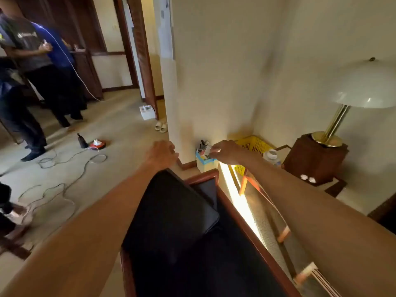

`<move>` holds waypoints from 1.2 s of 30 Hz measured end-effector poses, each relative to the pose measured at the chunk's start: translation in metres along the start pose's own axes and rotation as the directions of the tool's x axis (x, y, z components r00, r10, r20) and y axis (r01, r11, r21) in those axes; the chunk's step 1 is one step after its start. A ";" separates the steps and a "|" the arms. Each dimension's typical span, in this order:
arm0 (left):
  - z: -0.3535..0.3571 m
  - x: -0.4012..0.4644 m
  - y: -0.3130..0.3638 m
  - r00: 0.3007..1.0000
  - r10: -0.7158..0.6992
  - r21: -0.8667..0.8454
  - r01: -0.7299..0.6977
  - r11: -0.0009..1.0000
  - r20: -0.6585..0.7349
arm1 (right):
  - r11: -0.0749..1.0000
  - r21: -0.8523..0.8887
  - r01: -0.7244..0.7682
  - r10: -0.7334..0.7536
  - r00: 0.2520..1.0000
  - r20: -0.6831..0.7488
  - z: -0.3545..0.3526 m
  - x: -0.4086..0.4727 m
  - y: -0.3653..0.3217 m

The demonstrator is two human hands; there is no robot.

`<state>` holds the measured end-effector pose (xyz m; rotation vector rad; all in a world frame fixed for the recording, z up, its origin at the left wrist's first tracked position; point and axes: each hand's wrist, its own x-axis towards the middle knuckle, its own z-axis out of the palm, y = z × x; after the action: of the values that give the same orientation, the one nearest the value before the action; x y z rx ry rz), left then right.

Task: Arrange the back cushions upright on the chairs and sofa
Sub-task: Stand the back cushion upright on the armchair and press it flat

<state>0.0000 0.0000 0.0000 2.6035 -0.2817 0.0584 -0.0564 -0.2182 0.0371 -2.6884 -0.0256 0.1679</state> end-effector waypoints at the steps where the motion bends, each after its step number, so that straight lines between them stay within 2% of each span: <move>1: 0.012 -0.003 -0.013 0.998 -0.064 0.008 0.063 0.998 0.020 | 1.000 0.026 -0.009 0.008 0.998 0.059 0.018 0.008 0.001; 4: 0.059 -0.004 -0.069 0.989 -0.150 0.034 0.150 0.988 -0.011 | 1.000 0.004 0.016 -0.017 0.982 0.188 0.082 0.040 0.018; 6: 0.086 -0.008 -0.101 0.982 -0.188 0.048 0.188 0.981 -0.001 | 0.998 0.065 -0.027 0.013 0.977 0.212 0.121 0.063 0.029; 11: 0.125 -0.019 -0.159 0.966 -0.258 0.098 0.257 0.961 -0.006 | 0.989 0.149 0.009 -0.043 0.973 0.227 0.199 0.094 0.034; 16: 0.135 -0.026 -0.190 0.958 -0.287 0.046 0.288 0.957 -0.024 | 0.971 0.227 0.074 -0.126 0.967 0.223 0.229 0.113 0.015; 20: 0.132 -0.022 -0.193 0.970 -0.242 -0.034 0.241 0.970 -0.019 | 0.956 0.287 0.062 -0.123 0.972 0.202 0.244 0.118 0.009; 24: 0.128 -0.038 -0.183 0.991 -0.133 -0.050 0.132 0.990 -0.011 | 0.961 0.272 0.049 -0.063 0.997 0.043 0.253 0.102 0.025; 26: 0.134 -0.055 -0.171 0.997 -0.047 -0.068 0.042 0.997 -0.067 | 0.967 0.255 0.029 -0.020 0.999 -0.036 0.253 0.087 0.040; 29: 0.142 -0.076 -0.152 0.992 0.062 -0.086 -0.071 0.994 -0.108 | 0.974 0.226 -0.007 0.009 1.000 -0.010 0.242 0.067 0.071; 32: 0.158 -0.097 -0.148 0.999 0.048 -0.041 -0.048 0.998 0.019 | 0.981 0.185 0.055 -0.079 0.989 0.124 0.226 0.049 0.106; 34: 0.169 -0.109 -0.143 0.984 -0.030 0.031 0.025 0.999 0.174 | 0.982 0.173 0.077 -0.104 0.983 0.151 0.217 0.035 0.123; 36: 0.177 -0.115 -0.134 0.960 -0.055 0.077 0.035 0.996 0.273 | 0.965 0.234 0.120 -0.153 0.980 0.129 0.215 0.026 0.139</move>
<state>-0.0862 0.0459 -0.2301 2.6867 -0.3235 -0.3178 -0.0583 -0.2498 -0.2181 -2.4332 -0.2244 0.3053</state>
